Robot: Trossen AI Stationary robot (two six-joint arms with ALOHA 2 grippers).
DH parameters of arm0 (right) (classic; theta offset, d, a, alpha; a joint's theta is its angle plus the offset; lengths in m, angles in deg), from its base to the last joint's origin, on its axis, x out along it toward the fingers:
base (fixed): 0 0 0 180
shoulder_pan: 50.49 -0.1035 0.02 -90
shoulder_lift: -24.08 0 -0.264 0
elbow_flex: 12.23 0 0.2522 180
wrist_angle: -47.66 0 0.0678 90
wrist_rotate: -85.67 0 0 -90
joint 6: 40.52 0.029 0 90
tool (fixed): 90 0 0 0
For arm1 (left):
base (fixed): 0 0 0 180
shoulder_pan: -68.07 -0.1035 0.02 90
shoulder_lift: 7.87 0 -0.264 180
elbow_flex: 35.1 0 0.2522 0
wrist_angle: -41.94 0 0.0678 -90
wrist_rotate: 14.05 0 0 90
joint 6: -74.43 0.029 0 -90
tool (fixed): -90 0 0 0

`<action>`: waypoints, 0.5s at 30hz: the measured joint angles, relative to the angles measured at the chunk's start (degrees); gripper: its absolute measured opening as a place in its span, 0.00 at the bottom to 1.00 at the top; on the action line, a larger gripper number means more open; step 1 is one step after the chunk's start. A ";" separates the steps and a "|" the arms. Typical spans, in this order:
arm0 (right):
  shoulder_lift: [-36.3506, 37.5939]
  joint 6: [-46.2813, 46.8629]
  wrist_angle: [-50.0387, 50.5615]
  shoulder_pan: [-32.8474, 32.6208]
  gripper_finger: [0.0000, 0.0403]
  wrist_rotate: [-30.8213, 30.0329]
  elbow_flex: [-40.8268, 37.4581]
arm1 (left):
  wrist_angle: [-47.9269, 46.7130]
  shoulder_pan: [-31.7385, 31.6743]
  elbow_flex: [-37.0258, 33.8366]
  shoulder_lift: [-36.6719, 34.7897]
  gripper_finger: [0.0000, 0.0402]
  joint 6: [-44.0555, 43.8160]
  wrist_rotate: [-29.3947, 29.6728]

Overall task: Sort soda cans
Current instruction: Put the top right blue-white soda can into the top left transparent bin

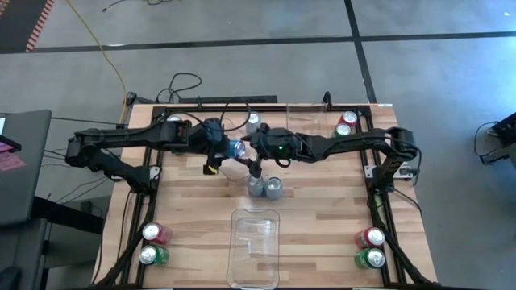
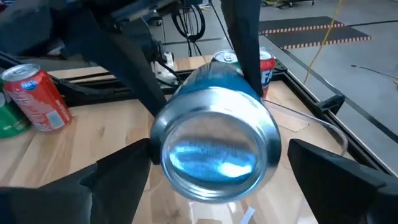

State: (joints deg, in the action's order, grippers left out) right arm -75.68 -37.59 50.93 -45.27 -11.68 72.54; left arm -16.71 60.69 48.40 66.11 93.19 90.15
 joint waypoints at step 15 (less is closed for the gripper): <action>0.07 1.26 -0.67 0.06 0.80 1.57 0.02 | 2.60 0.01 -0.02 0.25 0.68 -0.35 -1.72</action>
State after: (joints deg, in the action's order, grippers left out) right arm -75.62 -36.33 50.26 -45.21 -10.11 72.56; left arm -14.11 60.70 48.38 66.36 92.83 88.43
